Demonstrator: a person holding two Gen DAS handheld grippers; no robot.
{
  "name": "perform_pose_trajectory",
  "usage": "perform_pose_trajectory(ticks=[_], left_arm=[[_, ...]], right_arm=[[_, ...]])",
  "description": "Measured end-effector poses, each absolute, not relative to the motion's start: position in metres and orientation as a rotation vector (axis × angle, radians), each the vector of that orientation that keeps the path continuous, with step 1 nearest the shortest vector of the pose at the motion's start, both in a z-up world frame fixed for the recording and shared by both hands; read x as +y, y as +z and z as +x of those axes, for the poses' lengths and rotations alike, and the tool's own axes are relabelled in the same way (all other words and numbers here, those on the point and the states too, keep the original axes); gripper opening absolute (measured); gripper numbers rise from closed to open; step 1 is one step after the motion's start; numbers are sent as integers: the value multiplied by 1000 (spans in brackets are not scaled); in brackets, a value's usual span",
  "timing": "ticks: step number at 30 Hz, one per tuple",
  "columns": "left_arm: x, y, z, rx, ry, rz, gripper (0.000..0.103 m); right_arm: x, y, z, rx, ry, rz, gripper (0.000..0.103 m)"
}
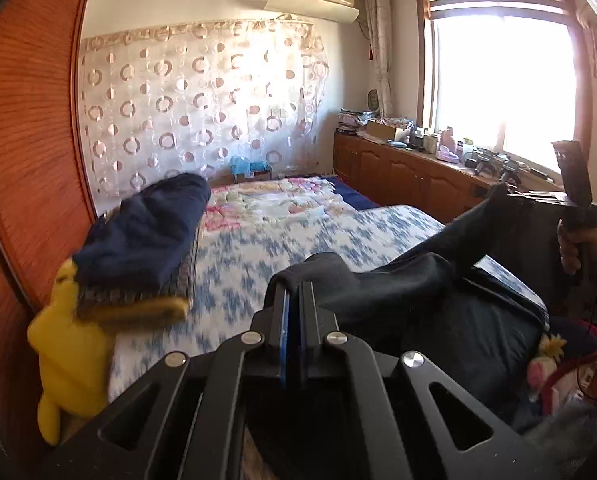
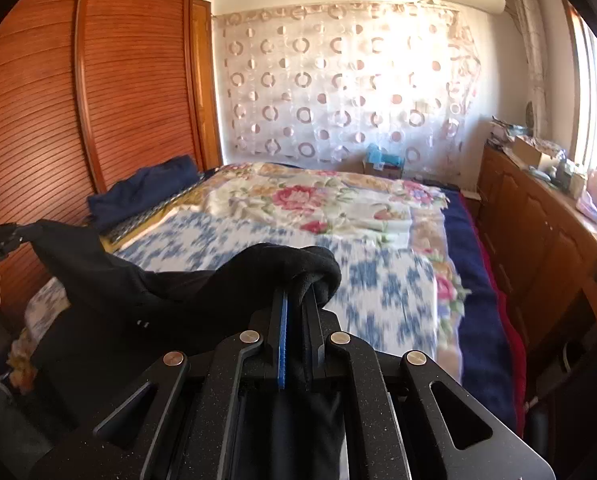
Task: Fold small clothes
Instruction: 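Lift the collar edge with both grippers, fold it over toward the hem, release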
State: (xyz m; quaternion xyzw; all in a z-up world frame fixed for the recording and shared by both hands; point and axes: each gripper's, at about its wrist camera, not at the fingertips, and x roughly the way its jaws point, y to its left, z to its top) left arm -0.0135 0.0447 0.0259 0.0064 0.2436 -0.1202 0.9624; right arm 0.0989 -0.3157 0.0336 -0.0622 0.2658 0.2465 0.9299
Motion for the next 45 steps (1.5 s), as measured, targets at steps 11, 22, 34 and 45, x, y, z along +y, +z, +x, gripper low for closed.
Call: perform_pose_trajectory(ticks=[11,22,34,45], left_arm=[[46,-36,-54,679,-272,-1,12],[57,-22,-44,645,-206,25,53],[76,-71,36,810,-203,-35,54],[76,-96,42,868,-215,-60,54]], right_arm=[[-343,-42,30,810,472,-178,3],[-346,-16,38,703,432,-214,57],[-315,-53,108,763,431,-246,71],[-322,-91,143,881,421,-208,71]])
